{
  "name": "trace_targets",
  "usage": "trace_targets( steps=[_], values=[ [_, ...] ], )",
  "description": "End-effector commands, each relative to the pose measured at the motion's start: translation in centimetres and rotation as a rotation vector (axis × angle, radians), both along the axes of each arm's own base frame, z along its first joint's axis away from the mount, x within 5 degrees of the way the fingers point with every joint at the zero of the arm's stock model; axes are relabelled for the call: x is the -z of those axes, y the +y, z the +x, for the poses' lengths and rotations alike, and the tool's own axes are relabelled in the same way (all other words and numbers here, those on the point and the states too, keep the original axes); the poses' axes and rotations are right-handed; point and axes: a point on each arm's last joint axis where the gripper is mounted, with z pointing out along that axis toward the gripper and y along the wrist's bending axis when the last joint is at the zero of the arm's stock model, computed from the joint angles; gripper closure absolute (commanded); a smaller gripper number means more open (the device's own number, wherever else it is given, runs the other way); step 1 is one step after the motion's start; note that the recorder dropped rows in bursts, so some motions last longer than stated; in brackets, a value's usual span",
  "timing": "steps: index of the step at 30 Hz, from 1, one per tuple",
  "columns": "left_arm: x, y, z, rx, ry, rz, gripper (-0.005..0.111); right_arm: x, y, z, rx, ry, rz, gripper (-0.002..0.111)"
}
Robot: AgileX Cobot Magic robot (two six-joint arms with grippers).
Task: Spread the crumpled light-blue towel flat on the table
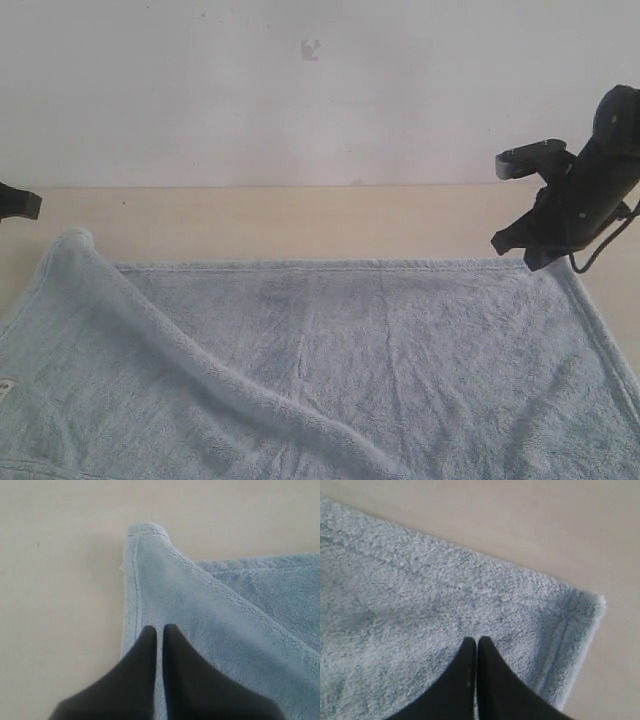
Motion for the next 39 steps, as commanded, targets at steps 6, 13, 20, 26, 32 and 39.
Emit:
trace_targets(
  steps=[6, 13, 20, 26, 32, 39],
  values=[
    [-0.1, -0.1, 0.0, -0.002, -0.021, -0.015, 0.103, 1.6, -0.5, 0.4, 0.024, 0.001, -0.011, 0.108],
    [-0.1, -0.1, 0.1, -0.001, -0.025, -0.015, 0.103, 3.3, -0.8, 0.5, 0.042, 0.028, -0.042, 0.108],
    [-0.2, -0.1, 0.1, -0.002, -0.032, -0.017, 0.103, 4.3, -0.9, 0.5, 0.036, 0.047, -0.051, 0.108],
    [-0.2, -0.1, 0.1, -0.002, -0.032, -0.017, 0.103, 4.7, -1.2, 0.4, 0.050, 0.065, -0.090, 0.108],
    [-0.2, -0.1, 0.1, -0.001, -0.036, -0.018, 0.103, 4.7, -2.8, 0.4, 0.110, 0.072, -0.130, 0.108],
    [-0.2, -0.2, 0.2, 0.000, -0.044, -0.018, 0.103, 4.8, -6.6, -0.3, 0.217, 0.121, -0.124, 0.108]
  ],
)
